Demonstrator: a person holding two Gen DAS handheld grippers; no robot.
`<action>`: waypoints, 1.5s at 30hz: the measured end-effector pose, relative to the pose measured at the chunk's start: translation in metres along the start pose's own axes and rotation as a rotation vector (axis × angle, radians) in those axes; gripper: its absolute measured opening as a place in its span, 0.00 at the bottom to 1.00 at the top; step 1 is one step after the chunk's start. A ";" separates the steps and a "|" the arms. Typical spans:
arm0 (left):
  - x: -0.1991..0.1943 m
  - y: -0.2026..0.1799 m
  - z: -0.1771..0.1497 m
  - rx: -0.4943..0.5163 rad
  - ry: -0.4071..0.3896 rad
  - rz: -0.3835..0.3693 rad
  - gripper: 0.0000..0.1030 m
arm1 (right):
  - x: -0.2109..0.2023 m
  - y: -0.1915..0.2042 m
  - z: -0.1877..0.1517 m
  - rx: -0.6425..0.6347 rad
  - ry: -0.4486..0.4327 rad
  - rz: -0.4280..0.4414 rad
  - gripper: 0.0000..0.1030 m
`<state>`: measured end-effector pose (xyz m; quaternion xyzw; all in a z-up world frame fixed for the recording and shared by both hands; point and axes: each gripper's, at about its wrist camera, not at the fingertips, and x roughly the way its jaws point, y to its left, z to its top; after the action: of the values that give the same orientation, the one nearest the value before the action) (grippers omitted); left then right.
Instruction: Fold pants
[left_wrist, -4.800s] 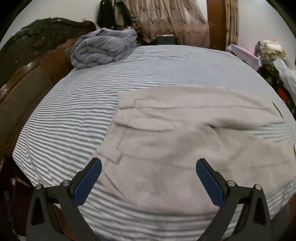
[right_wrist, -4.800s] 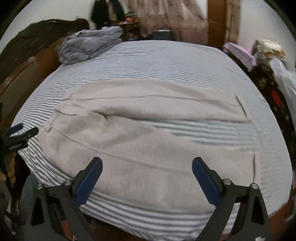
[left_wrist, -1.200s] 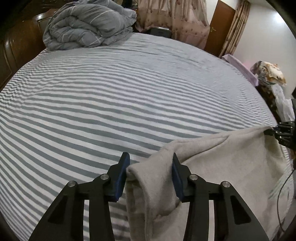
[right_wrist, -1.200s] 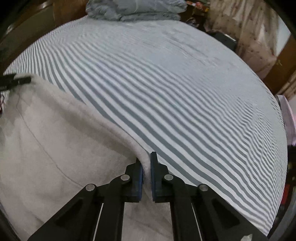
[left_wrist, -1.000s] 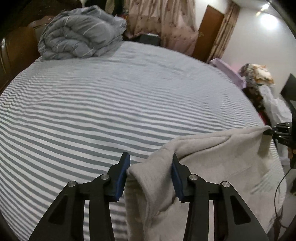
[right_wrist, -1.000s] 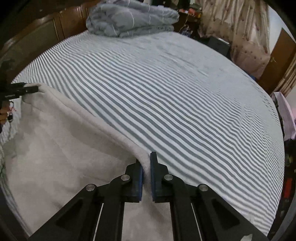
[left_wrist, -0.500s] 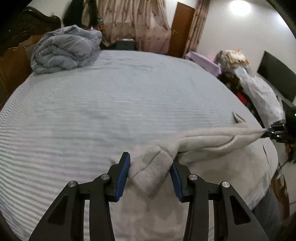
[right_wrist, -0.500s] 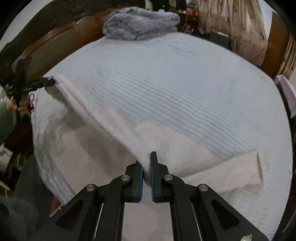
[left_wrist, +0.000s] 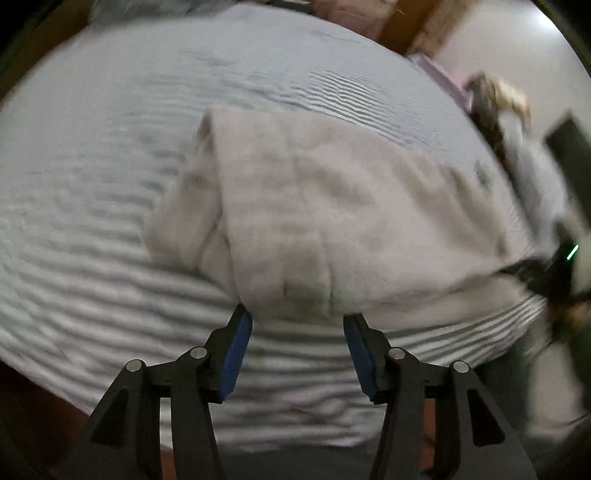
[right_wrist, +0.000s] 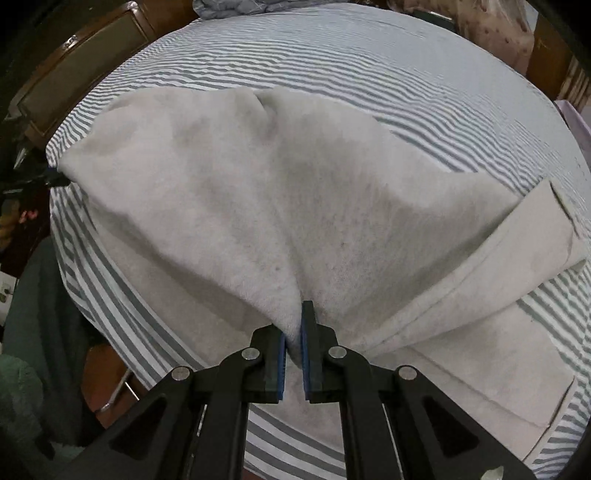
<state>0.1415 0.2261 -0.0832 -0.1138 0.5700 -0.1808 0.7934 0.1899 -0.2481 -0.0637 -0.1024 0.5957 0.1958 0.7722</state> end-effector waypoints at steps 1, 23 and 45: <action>-0.005 0.006 -0.002 -0.060 -0.004 -0.031 0.52 | 0.001 0.000 0.000 0.001 -0.004 -0.003 0.06; 0.004 0.008 0.009 -0.446 -0.133 -0.066 0.30 | -0.003 0.003 -0.019 0.037 -0.088 0.012 0.07; 0.028 0.026 0.008 -0.216 -0.059 0.110 0.30 | 0.020 0.036 -0.042 0.057 -0.020 0.034 0.11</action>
<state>0.1609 0.2373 -0.1152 -0.1722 0.5679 -0.0711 0.8018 0.1414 -0.2284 -0.0916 -0.0681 0.5948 0.1929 0.7774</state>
